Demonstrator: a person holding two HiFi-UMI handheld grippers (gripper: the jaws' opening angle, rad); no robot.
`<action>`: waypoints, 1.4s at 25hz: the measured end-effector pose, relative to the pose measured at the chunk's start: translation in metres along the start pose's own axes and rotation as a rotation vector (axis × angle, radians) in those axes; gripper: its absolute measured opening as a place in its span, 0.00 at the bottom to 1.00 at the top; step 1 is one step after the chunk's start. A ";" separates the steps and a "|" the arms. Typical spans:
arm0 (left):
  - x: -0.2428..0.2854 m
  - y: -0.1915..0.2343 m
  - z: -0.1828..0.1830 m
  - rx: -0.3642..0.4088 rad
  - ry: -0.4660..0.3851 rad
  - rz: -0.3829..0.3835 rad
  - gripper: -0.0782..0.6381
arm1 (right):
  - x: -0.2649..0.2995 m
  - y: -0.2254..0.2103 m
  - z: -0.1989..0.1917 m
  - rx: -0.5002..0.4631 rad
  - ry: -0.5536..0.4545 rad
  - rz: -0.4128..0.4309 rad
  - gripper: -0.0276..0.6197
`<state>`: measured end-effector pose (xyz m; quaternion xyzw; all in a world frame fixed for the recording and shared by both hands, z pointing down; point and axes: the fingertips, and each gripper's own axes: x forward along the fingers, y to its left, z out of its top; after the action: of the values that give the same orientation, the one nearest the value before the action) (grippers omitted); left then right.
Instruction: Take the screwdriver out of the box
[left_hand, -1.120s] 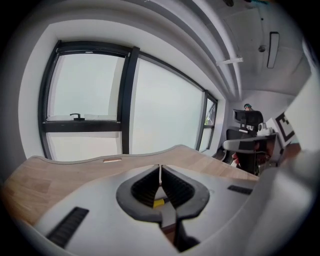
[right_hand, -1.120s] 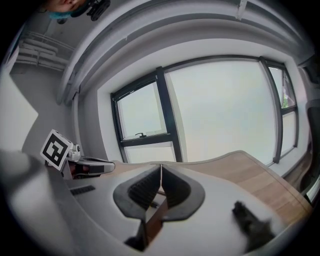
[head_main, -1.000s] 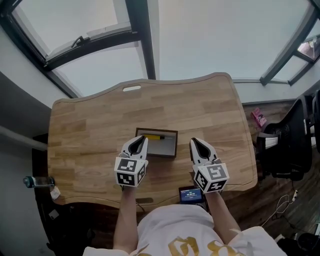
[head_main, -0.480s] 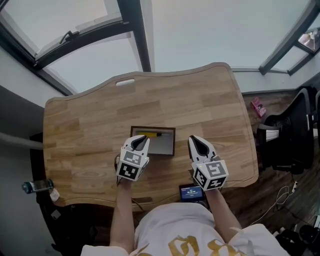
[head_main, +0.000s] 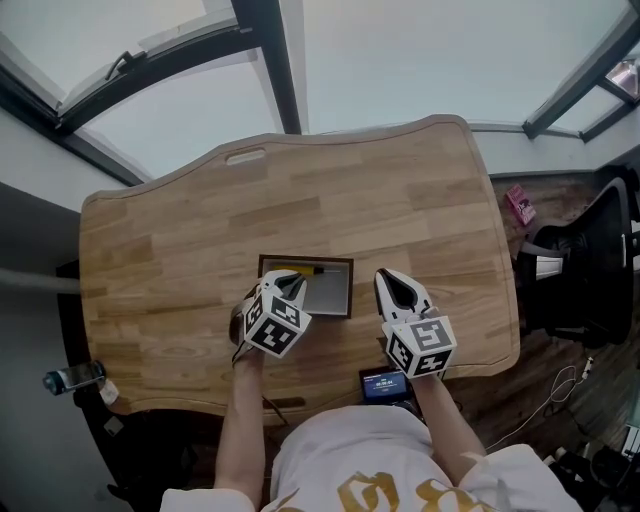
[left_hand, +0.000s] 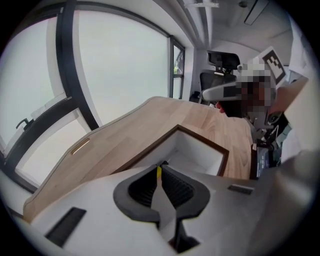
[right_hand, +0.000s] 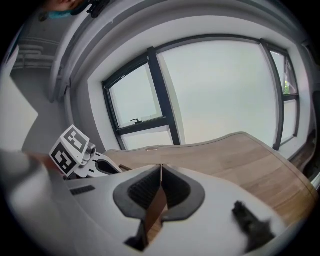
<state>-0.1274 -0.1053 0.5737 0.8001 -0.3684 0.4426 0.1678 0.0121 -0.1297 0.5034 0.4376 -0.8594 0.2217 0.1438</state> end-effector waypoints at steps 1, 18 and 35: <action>0.004 0.000 -0.001 0.018 0.016 -0.003 0.13 | 0.003 -0.001 -0.001 0.000 0.005 0.003 0.09; 0.048 -0.011 -0.008 0.218 0.209 -0.056 0.25 | 0.035 -0.018 -0.016 0.027 0.060 0.017 0.09; 0.065 -0.023 -0.022 0.200 0.343 -0.120 0.37 | 0.050 -0.021 -0.019 0.075 0.064 0.045 0.09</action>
<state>-0.1013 -0.1053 0.6411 0.7463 -0.2402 0.5960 0.1739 0.0017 -0.1653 0.5472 0.4158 -0.8552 0.2708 0.1499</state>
